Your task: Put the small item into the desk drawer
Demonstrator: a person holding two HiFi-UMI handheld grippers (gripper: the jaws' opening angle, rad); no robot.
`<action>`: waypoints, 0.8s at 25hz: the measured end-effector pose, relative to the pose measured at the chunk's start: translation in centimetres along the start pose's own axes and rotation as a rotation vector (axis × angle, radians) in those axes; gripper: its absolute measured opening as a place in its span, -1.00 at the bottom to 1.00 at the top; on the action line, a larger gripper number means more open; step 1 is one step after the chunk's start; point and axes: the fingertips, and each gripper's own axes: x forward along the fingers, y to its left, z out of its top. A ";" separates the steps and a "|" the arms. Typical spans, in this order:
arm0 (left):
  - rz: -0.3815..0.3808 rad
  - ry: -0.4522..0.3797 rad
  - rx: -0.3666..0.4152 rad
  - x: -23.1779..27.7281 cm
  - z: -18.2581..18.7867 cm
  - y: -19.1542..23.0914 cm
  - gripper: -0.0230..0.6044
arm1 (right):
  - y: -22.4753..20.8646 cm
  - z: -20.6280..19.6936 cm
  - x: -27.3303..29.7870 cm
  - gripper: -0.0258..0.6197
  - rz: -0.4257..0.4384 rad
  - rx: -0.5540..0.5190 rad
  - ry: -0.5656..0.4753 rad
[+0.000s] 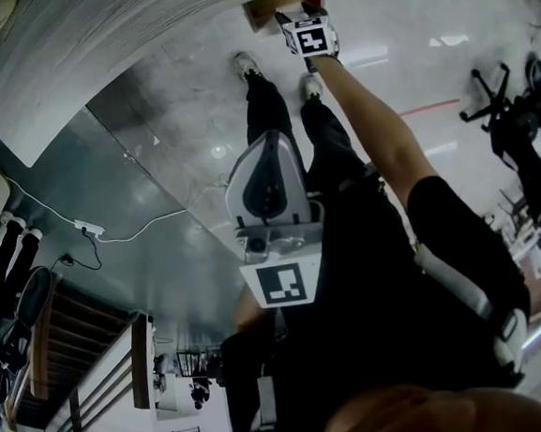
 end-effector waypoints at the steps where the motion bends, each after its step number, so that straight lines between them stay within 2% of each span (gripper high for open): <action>1: 0.002 0.003 -0.003 0.2 -0.1 0.2 -0.96 | 0.1 -0.1 0.3 -0.11 0.002 0.005 0.020; 6: 0.009 0.016 -0.014 1.1 -0.6 0.6 -0.96 | 0.5 -0.5 1.9 -0.11 0.047 0.018 0.078; 20: 0.032 0.019 -0.031 1.6 -1.2 1.5 -0.96 | 0.4 -1.5 2.6 -0.11 0.033 0.016 0.193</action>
